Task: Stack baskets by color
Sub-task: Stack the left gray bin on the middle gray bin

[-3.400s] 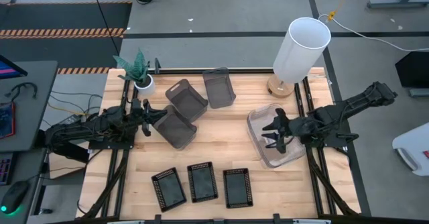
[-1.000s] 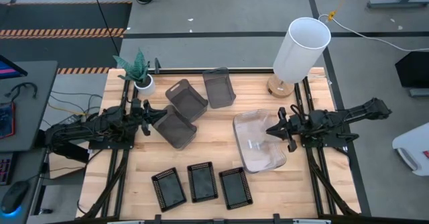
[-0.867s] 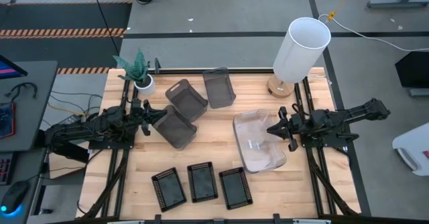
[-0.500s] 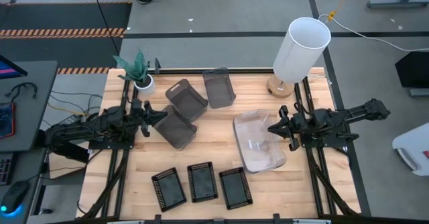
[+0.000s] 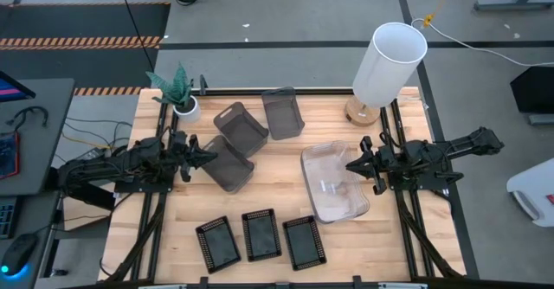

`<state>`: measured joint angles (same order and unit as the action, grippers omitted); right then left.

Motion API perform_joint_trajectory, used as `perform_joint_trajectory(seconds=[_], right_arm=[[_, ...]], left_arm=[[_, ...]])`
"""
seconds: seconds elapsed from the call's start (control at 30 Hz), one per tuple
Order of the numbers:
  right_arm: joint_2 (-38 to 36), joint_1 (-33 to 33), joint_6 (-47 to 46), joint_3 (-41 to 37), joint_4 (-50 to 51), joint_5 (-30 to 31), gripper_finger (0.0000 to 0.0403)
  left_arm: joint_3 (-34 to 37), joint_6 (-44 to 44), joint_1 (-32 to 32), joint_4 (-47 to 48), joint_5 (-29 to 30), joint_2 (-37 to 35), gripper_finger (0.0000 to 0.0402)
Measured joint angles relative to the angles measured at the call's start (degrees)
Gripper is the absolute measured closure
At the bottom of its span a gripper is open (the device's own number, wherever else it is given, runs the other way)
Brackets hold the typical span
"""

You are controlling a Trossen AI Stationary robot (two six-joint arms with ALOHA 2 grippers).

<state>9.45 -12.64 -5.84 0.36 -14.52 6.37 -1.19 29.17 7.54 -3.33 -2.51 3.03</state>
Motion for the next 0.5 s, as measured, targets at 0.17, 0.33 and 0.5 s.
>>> perform_joint_trajectory(seconds=[0.17, 0.33, 0.5], right_arm=[[0.00, 0.00, 0.02, 0.00, 0.00, -0.02, 0.0364], [0.00, 0.00, 0.02, 0.00, 0.02, -0.02, 0.0362], [0.00, 0.00, 0.02, 0.00, 0.00, -0.02, 0.0362]], left_arm=[[-7.59, -6.36, -0.03, 5.24, 5.63, 5.43, 0.0395], [-16.55, -7.74, -0.30, 15.90, 5.18, 15.01, 0.0395], [-19.31, -5.62, -4.11, 19.62, 1.85, 24.76, 0.0374]])
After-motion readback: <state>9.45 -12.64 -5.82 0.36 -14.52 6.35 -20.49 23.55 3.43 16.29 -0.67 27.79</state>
